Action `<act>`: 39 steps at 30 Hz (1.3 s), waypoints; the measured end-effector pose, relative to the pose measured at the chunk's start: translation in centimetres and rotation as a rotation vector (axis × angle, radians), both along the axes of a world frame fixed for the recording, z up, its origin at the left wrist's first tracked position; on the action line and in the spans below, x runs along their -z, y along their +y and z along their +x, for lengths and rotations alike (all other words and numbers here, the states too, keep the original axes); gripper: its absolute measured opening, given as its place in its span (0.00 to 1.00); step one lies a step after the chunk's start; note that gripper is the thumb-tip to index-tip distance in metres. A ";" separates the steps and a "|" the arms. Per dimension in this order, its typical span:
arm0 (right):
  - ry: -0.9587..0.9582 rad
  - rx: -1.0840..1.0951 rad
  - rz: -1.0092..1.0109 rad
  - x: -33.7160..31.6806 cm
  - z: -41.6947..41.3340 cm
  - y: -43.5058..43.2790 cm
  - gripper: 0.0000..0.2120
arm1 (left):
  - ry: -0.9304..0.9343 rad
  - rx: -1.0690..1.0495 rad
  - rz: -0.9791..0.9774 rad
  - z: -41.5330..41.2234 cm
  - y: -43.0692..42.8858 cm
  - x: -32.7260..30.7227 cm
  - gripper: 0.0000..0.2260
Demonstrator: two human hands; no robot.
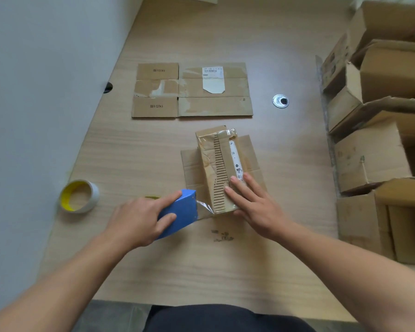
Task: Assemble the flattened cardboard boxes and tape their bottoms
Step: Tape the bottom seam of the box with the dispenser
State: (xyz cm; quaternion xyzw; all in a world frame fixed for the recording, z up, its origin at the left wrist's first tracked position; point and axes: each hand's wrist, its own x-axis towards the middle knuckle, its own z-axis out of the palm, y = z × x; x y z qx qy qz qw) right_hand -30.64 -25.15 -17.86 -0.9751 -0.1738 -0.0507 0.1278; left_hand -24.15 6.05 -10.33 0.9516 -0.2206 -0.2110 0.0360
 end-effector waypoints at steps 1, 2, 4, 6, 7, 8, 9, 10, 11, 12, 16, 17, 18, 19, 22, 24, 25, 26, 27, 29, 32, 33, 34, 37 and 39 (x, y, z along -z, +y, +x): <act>0.010 0.002 0.008 -0.1 0.0 0.1 0.31 | -0.024 -0.001 0.019 0.1 -0.9 0.3 0.24; 0.026 0.003 0.020 -0.2 -0.1 0.1 0.31 | -0.049 0.000 0.033 0.2 -1.8 0.5 0.24; 0.070 0.015 0.038 -0.3 -0.1 0.2 0.31 | -0.092 -0.002 0.054 0.3 -3.0 0.9 0.25; 0.113 0.027 0.039 -0.4 -0.1 0.5 0.31 | -0.120 0.002 0.061 0.1 -3.9 1.2 0.25; 0.135 0.037 0.043 -0.3 -0.2 0.7 0.31 | -0.133 0.007 0.057 0.0 -4.3 1.3 0.25; 0.160 0.053 0.054 -0.1 -0.4 0.8 0.31 | -0.145 0.006 0.052 -0.1 -4.7 1.5 0.25; 0.188 0.072 0.070 0.1 -0.4 1.0 0.31 | -0.157 -0.003 0.047 -0.2 -4.9 1.6 0.25; 0.219 0.094 0.083 0.2 -0.4 1.0 0.31 | -0.167 -0.010 0.045 -0.2 -5.1 1.7 0.25; 0.255 0.115 0.089 0.3 -0.4 1.0 0.31 | -0.180 -0.013 0.053 -0.3 -5.4 1.8 0.25; 0.294 0.130 0.087 0.3 -0.4 1.1 0.31 | -0.192 -0.015 0.068 -0.4 -5.7 1.9 0.25; 0.365 0.152 0.104 0.1 -0.8 2.3 0.31 | -0.202 -0.075 0.110 0.1 -7.5 2.0 0.23; 0.380 0.188 0.134 -0.1 -0.9 2.6 0.30 | -0.197 -0.076 0.107 0.5 -7.9 1.9 0.22; 0.398 0.224 0.178 -0.3 -1.0 2.9 0.29 | -0.186 -0.072 0.105 0.7 -8.0 1.8 0.22; 0.413 0.251 0.224 -0.4 -1.0 3.0 0.28 | -0.180 -0.069 0.105 0.8 -7.7 1.7 0.22; 0.390 0.287 0.328 -1.0 -0.6 3.1 0.24 | -0.170 -0.115 0.082 0.5 -6.1 1.7 0.23; 0.336 0.309 0.390 -1.6 -0.6 3.0 0.25 | -0.169 -0.186 0.028 0.0 -4.6 2.0 0.24; 0.318 0.332 0.419 -2.0 -0.6 3.0 0.28 | -0.165 -0.229 0.000 -0.2 -3.9 2.4 0.24; 0.311 0.372 0.450 -2.3 -0.6 3.0 0.31 | -0.153 -0.275 -0.028 -0.4 -3.1 2.8 0.25; 0.314 0.426 0.487 -2.5 -0.7 3.1 0.35 | -0.135 -0.315 -0.047 -0.6 -2.5 3.2 0.26; 0.347 0.551 0.601 -2.7 -0.9 3.4 0.41 | -0.104 -0.354 -0.047 -1.2 -1.6 4.2 0.28; 0.453 0.701 0.878 -2.4 -1.5 4.0 0.43 | -0.085 -0.358 -0.057 -2.1 -0.9 5.2 0.33; 0.481 0.735 0.944 -2.3 -1.7 4.3 0.43 | -0.077 -0.356 -0.072 -2.3 -0.8 5.4 0.35; 0.505 0.768 0.996 -2.2 -2.0 4.4 0.42 | -0.067 -0.352 -0.082 -2.5 -0.8 5.4 0.36; 0.538 0.847 1.129 -2.0 -2.2 4.5 0.40 | -0.071 -0.381 -0.075 -2.6 -1.1 4.5 0.34; 0.562 0.876 1.147 -2.2 -2.1 4.4 0.35 | -0.197 -0.432 -0.168 -2.8 -1.5 3.3 0.31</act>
